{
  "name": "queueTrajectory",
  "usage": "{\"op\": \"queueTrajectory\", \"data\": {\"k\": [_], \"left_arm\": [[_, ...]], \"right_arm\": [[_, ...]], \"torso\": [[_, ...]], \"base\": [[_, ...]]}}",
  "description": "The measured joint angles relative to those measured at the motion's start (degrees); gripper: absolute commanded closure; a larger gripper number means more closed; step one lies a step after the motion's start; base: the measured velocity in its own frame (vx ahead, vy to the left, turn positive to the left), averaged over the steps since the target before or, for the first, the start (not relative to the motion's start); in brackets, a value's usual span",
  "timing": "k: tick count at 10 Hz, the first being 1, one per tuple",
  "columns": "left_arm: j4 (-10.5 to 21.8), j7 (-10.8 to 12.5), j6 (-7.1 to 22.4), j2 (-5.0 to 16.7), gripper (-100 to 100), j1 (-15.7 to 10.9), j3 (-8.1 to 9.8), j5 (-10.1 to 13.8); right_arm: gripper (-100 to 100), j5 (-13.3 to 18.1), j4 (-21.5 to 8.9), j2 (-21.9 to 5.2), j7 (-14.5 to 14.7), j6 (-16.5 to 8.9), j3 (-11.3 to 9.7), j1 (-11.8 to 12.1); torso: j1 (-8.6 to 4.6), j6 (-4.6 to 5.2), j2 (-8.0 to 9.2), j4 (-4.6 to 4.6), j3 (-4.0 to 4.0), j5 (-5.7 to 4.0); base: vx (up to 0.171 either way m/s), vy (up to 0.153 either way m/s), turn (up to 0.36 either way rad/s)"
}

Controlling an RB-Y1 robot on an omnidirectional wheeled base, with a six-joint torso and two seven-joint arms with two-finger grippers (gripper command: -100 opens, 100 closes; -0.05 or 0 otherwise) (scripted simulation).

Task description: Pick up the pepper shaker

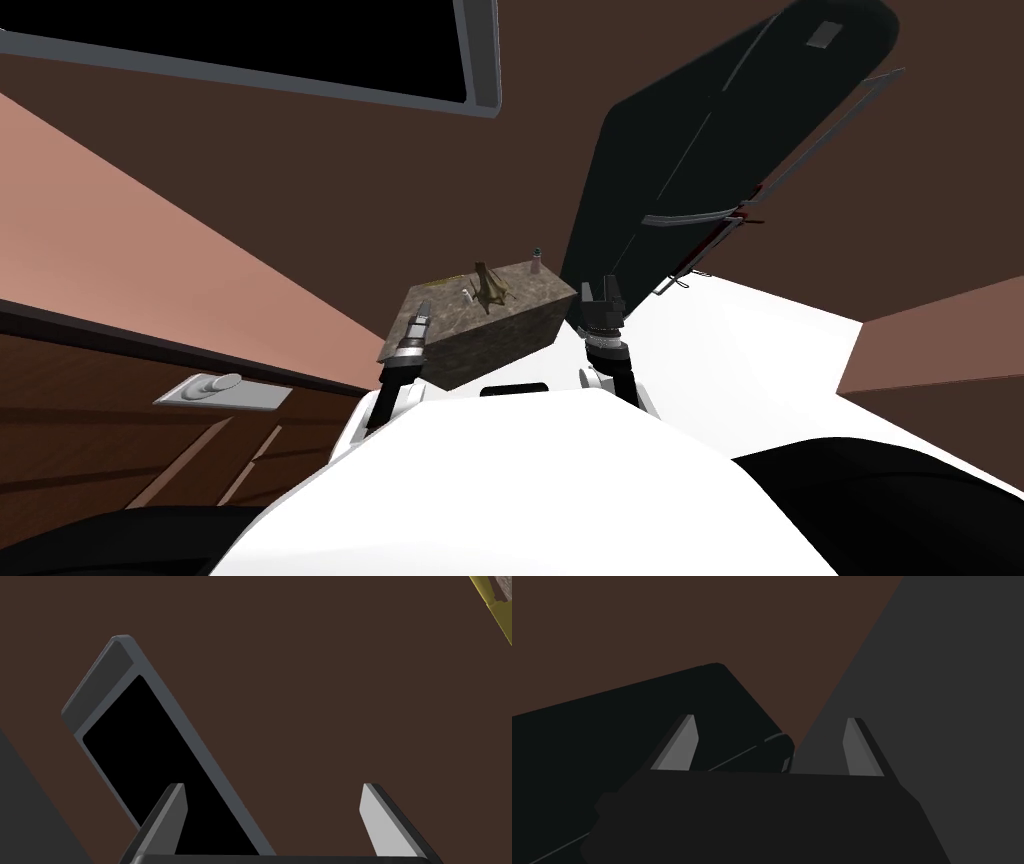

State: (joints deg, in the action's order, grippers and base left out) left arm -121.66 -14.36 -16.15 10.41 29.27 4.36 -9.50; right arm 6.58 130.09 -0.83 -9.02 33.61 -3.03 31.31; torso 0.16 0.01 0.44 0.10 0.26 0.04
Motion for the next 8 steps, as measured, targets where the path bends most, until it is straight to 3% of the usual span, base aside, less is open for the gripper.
{"op": "queueTrajectory", "data": {"k": [4,8], "left_arm": [[5.06,-3.17,4.01,1.48,-100,-1.71,0.88,-4.01],[11.40,-5.92,6.97,3.81,-100,-4.10,1.95,-7.22]], "right_arm": [[0,0.00,0.00,0.00,0.00,0.00,0.00,0.01],[0,0.00,0.00,0.00,0.00,0.00,0.00,0.02]], "torso": [[-0.09,0.00,-0.19,-0.04,-0.11,-0.02],[-0.25,-0.01,-0.52,-0.11,-0.29,-0.06]], "base": [[-0.074,0.013,-0.081],[0.004,-0.035,-0.094]]}}
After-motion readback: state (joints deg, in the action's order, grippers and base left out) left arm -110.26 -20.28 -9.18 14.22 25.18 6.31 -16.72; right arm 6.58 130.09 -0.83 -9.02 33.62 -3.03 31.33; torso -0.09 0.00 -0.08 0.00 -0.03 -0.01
